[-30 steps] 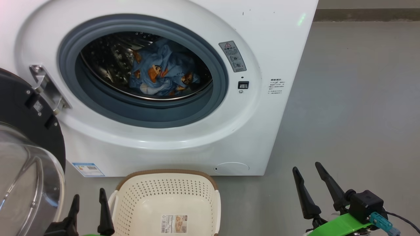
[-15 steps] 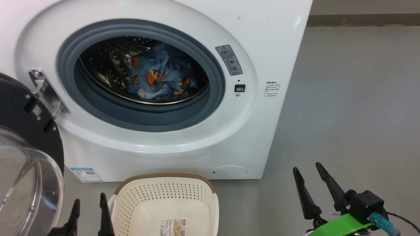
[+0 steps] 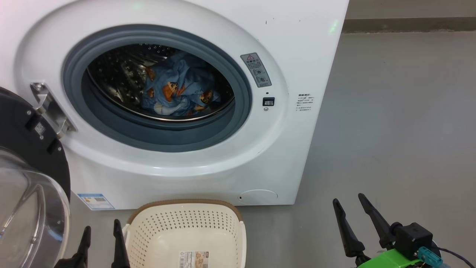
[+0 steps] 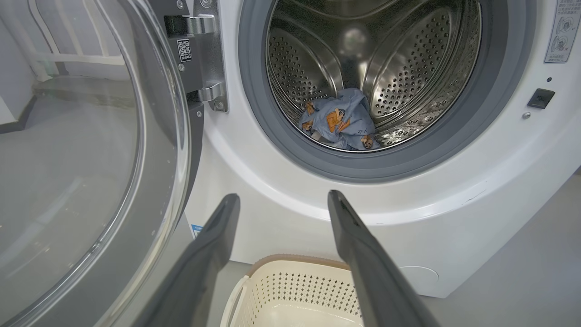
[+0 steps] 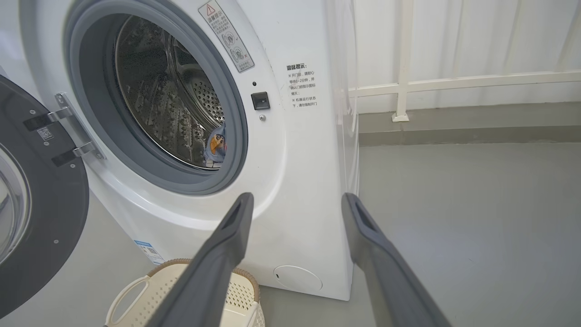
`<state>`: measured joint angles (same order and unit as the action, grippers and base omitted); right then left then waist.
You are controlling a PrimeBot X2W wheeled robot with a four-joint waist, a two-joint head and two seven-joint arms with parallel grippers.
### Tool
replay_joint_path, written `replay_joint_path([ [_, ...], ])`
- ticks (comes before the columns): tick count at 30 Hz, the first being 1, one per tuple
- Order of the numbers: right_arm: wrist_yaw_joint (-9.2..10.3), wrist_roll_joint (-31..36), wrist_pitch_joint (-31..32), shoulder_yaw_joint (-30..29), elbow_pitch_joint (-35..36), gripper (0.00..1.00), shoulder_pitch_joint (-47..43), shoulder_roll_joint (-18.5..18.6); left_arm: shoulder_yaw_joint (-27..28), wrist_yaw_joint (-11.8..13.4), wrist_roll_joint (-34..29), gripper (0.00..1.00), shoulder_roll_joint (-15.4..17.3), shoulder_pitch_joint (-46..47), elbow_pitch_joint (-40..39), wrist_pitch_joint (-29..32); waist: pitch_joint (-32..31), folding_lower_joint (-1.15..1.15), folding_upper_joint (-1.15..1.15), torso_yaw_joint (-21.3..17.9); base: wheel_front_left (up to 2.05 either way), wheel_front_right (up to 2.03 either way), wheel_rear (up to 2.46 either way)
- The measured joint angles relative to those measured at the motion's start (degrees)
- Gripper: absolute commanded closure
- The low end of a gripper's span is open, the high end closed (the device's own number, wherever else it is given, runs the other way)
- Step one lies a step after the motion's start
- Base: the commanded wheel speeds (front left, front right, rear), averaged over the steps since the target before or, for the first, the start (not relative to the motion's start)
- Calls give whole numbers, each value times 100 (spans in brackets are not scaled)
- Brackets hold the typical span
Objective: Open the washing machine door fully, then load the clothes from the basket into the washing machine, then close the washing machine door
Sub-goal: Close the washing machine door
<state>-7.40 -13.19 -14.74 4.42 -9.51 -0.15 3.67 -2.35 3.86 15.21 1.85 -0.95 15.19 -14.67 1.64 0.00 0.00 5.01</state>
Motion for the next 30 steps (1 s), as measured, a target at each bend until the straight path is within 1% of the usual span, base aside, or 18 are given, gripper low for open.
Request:
replay_joint_path([
  [10,0,11,0,-79,-45,0,0,1,0,1,0,0,0,-8,-33,0,-18,0,0,-19,0,0,0],
  [14,0,55,0,-138,-100,0,0,8,0,44,0,0,0,-18,-43,0,-25,0,0,-19,0,0,0],
  [30,0,122,0,-162,-130,0,0,2,5,44,0,0,0,-23,-80,0,5,0,0,-22,0,0,0],
])
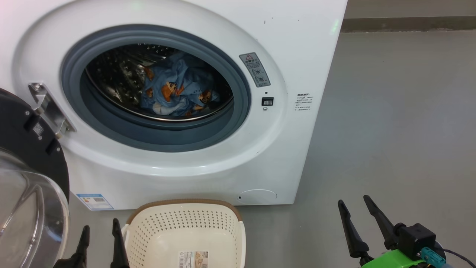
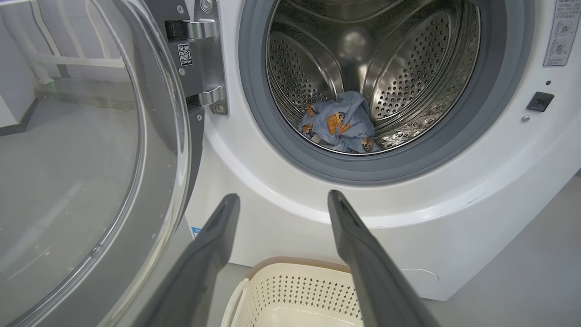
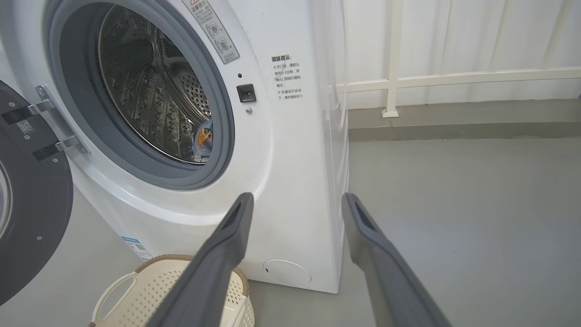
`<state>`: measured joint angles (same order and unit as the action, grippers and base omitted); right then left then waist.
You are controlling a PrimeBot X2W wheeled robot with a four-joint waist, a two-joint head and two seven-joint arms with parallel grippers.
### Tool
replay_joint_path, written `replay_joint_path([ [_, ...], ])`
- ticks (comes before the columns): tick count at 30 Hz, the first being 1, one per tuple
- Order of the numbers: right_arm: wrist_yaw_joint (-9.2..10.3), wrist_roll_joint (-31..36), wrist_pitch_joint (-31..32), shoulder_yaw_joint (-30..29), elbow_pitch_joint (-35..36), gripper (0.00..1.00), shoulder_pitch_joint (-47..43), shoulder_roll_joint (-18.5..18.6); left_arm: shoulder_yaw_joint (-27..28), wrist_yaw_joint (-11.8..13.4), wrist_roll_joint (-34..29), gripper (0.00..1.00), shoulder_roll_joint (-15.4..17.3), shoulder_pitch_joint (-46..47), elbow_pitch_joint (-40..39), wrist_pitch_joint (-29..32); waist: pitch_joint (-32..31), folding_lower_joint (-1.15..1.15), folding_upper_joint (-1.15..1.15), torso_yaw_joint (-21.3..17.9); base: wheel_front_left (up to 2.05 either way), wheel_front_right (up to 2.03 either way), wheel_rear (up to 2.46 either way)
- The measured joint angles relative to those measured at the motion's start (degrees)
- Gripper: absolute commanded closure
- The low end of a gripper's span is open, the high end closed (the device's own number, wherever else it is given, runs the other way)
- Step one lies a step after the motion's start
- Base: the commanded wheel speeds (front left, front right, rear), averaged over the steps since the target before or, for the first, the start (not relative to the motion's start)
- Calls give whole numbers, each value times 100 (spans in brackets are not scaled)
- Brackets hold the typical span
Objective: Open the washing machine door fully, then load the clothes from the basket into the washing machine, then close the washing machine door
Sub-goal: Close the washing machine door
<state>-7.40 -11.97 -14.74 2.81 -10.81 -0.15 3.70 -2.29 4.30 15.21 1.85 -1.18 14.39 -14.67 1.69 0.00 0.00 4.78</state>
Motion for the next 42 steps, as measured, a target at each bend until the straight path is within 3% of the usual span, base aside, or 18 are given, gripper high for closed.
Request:
replay_joint_path([
  [31,0,135,0,-116,-20,0,1,-4,-10,30,-1,0,1,-90,-67,0,64,0,0,-36,0,0,0],
  [42,0,135,0,-132,-12,0,3,-7,-7,104,-36,0,3,-88,-75,0,72,0,0,-40,-91,92,0],
])
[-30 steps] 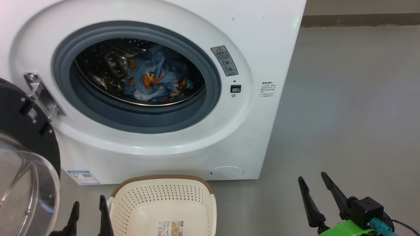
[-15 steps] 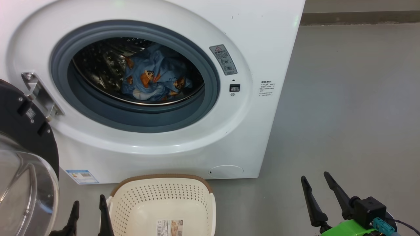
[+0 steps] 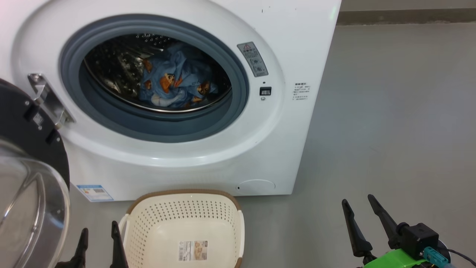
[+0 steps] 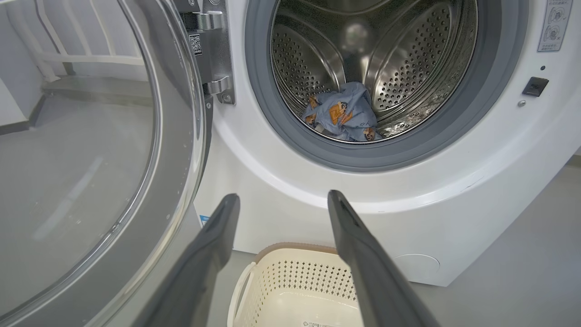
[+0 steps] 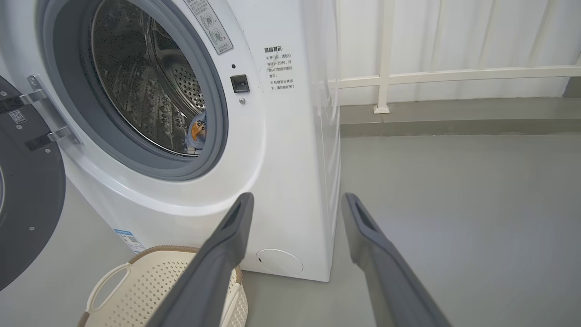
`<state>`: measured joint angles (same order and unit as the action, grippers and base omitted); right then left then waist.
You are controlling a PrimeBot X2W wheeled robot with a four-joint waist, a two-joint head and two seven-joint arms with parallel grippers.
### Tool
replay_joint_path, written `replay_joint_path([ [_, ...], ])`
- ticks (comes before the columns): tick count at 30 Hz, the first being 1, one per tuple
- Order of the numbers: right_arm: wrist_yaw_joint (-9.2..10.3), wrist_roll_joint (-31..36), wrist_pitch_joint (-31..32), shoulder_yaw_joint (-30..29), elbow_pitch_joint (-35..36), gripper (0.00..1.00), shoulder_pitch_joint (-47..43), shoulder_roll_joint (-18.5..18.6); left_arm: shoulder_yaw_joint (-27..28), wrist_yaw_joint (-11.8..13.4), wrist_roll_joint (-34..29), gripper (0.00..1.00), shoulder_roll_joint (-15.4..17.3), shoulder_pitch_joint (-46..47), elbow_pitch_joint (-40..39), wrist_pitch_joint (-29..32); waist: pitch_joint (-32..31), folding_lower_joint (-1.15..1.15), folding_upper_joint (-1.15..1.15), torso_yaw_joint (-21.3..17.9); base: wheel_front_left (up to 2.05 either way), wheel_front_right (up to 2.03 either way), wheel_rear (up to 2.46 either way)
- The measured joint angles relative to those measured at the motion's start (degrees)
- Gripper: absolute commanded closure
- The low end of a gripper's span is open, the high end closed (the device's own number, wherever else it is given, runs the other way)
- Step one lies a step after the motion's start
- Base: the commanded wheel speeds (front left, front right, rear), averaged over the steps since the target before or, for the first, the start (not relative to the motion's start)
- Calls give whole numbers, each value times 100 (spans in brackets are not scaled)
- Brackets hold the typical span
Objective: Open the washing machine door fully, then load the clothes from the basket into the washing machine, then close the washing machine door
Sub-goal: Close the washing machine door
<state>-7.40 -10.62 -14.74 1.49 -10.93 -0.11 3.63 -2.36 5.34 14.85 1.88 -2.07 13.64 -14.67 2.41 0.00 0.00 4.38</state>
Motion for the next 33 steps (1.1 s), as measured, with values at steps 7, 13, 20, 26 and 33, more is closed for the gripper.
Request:
replay_joint_path([
  [7,0,0,0,-2,2,0,0,0,3,0,0,0,0,2,-2,0,7,0,0,10,-196,196,0],
  [13,0,0,0,-1,3,0,1,-2,31,1,-107,0,0,2,-4,0,19,0,0,20,-187,187,0],
  [20,0,0,0,0,4,0,1,-2,40,1,-110,0,1,1,-23,0,17,0,0,11,-100,100,0],
  [26,0,0,0,1,4,0,1,0,34,2,-110,0,1,1,-40,-1,4,0,0,12,-17,17,0],
  [33,0,-1,0,1,2,0,1,3,33,2,-110,0,1,1,-42,0,-59,0,0,52,0,0,0],
])
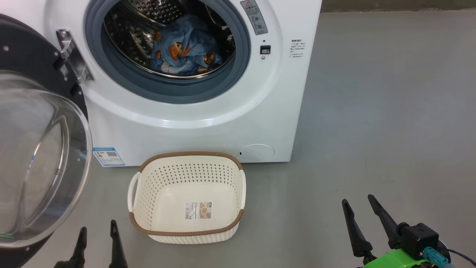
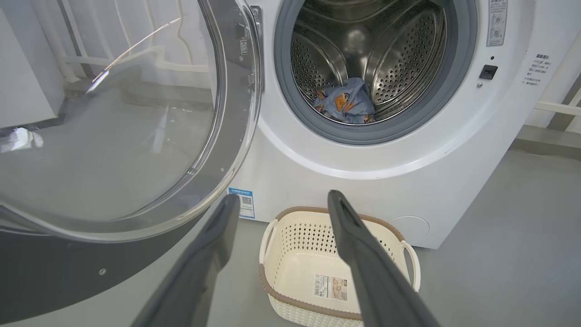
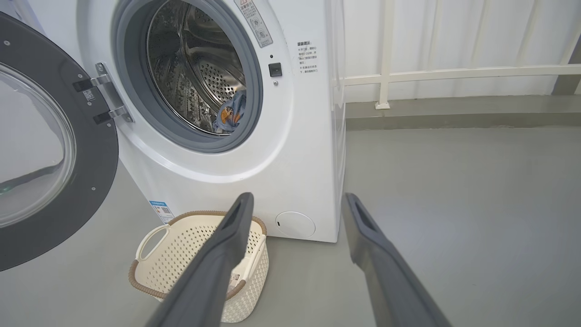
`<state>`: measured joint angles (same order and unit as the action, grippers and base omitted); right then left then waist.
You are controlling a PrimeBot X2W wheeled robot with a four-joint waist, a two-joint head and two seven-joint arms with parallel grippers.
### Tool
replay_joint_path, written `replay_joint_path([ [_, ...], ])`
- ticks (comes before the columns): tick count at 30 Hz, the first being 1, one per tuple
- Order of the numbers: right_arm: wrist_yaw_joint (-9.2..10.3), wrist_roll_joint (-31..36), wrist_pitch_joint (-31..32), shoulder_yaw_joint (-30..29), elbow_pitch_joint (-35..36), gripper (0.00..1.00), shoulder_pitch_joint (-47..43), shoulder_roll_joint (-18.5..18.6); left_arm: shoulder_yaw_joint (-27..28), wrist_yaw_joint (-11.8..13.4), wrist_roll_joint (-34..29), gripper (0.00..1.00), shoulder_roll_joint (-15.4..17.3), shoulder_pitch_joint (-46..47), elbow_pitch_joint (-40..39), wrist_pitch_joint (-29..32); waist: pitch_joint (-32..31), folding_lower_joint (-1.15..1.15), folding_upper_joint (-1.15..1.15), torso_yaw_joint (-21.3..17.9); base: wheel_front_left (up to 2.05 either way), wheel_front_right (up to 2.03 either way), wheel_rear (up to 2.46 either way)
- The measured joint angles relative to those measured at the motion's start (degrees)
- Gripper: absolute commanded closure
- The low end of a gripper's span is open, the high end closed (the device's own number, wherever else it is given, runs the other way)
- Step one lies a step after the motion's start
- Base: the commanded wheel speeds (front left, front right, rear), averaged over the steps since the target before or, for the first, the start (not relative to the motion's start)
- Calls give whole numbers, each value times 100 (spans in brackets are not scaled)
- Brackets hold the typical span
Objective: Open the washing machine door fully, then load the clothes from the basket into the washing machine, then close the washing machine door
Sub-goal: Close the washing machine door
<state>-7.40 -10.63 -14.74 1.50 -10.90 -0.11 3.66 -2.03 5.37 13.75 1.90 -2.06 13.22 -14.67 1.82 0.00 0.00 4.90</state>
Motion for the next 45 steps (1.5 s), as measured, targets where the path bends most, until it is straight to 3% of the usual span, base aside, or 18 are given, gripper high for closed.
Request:
replay_joint_path([
  [15,0,8,0,7,0,0,-2,73,-7,51,-5,0,0,-4,4,0,-84,0,0,597,0,0,0],
  [30,0,38,0,210,-73,0,0,256,2,219,-7,0,4,-249,-2,0,-214,0,0,1896,0,0,0],
  [35,-1,27,0,572,-186,0,108,342,165,357,76,0,8,-315,-174,0,-246,0,0,2265,0,0,0],
  [45,-1,-32,0,834,-360,0,483,443,267,508,311,0,9,-494,-434,3,-181,0,0,2455,0,0,0],
])
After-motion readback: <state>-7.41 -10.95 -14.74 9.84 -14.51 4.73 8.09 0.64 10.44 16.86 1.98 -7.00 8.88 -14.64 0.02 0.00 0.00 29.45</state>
